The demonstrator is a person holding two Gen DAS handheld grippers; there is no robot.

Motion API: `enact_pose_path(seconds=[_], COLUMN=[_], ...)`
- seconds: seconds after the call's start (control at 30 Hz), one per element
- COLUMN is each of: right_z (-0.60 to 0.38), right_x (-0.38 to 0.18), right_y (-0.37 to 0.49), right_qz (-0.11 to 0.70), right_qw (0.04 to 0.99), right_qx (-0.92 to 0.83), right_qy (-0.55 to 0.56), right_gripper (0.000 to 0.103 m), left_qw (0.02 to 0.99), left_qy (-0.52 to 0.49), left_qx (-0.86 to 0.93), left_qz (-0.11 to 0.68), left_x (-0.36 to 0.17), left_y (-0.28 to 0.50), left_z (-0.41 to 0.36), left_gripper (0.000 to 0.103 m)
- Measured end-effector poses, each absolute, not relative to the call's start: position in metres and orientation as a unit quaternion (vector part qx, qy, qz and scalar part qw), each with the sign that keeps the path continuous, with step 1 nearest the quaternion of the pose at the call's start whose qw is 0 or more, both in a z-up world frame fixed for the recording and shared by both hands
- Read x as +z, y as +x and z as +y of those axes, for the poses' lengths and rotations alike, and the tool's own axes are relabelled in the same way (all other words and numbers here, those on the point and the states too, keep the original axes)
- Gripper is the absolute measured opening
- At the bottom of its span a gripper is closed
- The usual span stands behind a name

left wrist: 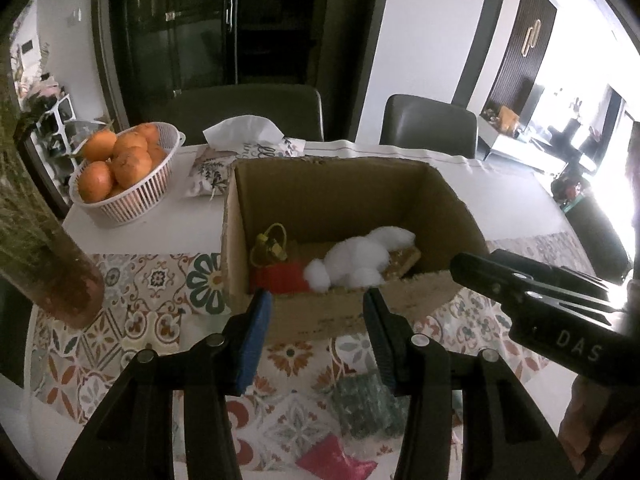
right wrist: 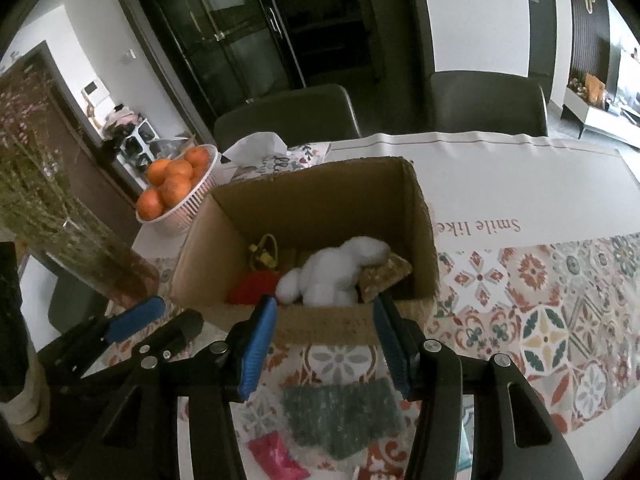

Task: Organize soft objects
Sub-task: 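Move both tools back toward the remaining packets on the table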

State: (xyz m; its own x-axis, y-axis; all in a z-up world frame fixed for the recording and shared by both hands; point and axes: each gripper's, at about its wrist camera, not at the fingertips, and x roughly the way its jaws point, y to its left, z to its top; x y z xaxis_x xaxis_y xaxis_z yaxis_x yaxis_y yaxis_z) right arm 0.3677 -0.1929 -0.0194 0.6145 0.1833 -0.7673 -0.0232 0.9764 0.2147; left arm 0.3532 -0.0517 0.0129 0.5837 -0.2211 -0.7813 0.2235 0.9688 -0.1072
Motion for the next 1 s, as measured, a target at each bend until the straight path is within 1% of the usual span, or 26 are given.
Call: enact_pose_path(seconds=[0.4, 0.9, 1.0], right_z=[-0.195, -0.211, -0.214], right_x=[-0.018, -0.046, -0.055], right_y=[0.329, 0.306, 0.304], right_qz=[0.440, 0.492, 0.505], right_qw=[0.893, 0.869, 0.862], right_qx=[0.055, 0.040, 0.042], right_qy=[0.073, 0.016, 0.003], right_gripper=[0.052, 0.052, 0.053], left_qw=[0.889, 0.866, 0.860], left_qy=[0.007, -0.008, -0.007], left_qx=[-0.101, -0.055, -0.037], left_qz=[0.447, 0.498, 0.510], left_x=[0.012, -0.022, -0.032], left_y=[0.312, 0.276, 0.269], left_z=[-0.053, -0.058, -0.060], left_gripper=[0.047, 0.047, 0.048])
